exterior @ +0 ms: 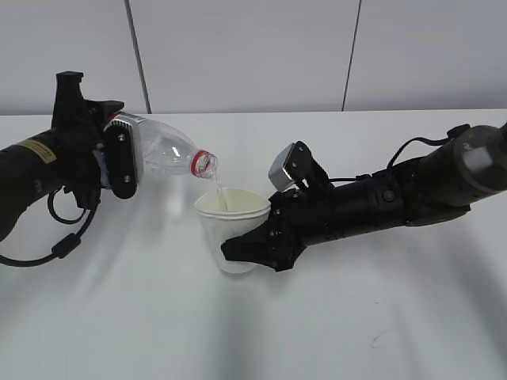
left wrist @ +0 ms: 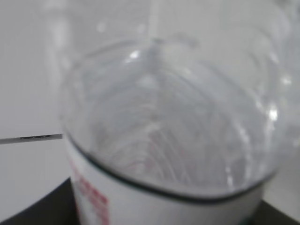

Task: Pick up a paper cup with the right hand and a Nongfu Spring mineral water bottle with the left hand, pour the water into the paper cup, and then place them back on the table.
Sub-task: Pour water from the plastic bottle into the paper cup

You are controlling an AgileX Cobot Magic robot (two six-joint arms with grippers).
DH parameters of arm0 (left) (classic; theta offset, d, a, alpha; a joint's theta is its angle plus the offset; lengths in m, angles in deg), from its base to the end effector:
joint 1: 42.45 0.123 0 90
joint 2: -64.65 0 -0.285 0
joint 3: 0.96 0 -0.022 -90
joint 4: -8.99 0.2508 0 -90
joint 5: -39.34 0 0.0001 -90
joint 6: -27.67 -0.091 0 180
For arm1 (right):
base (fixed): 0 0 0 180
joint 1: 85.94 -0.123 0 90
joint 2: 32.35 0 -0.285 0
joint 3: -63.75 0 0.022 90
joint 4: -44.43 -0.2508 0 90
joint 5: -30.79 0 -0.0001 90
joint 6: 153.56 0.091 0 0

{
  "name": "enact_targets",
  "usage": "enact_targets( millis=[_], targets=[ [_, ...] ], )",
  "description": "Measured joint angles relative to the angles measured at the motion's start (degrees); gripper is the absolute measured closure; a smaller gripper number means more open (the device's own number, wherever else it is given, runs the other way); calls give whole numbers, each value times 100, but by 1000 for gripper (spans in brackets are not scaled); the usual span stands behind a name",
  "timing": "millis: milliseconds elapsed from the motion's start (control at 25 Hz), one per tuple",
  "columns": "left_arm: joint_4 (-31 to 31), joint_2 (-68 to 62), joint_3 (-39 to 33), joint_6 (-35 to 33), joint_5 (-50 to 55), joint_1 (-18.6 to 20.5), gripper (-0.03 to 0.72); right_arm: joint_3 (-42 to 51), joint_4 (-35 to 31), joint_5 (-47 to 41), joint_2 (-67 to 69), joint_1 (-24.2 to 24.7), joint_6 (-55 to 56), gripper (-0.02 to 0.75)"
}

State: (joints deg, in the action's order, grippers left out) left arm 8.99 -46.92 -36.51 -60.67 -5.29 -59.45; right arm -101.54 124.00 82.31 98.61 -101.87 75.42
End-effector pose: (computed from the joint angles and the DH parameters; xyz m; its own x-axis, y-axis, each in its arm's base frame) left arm 0.3330 -0.1018 0.1696 0.2863 0.9577 -0.0283 0.2152 -0.0355 0.9759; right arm 0.3549 0.1741 0.1040 -0.2966 -0.3603 -0.8844 -0.9247 0.3398 0.1716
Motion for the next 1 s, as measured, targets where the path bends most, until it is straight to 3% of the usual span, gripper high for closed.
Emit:
enact_targets(
  millis=[840, 1000],
  targets=[
    [-994, 0, 0, 10, 0, -417, 300, 0, -211, -2, 0, 0, 0, 267],
    [-1174, 0, 0, 269, 0, -442, 300, 0, -323, -12, 10, 0, 0, 267]
  ],
)
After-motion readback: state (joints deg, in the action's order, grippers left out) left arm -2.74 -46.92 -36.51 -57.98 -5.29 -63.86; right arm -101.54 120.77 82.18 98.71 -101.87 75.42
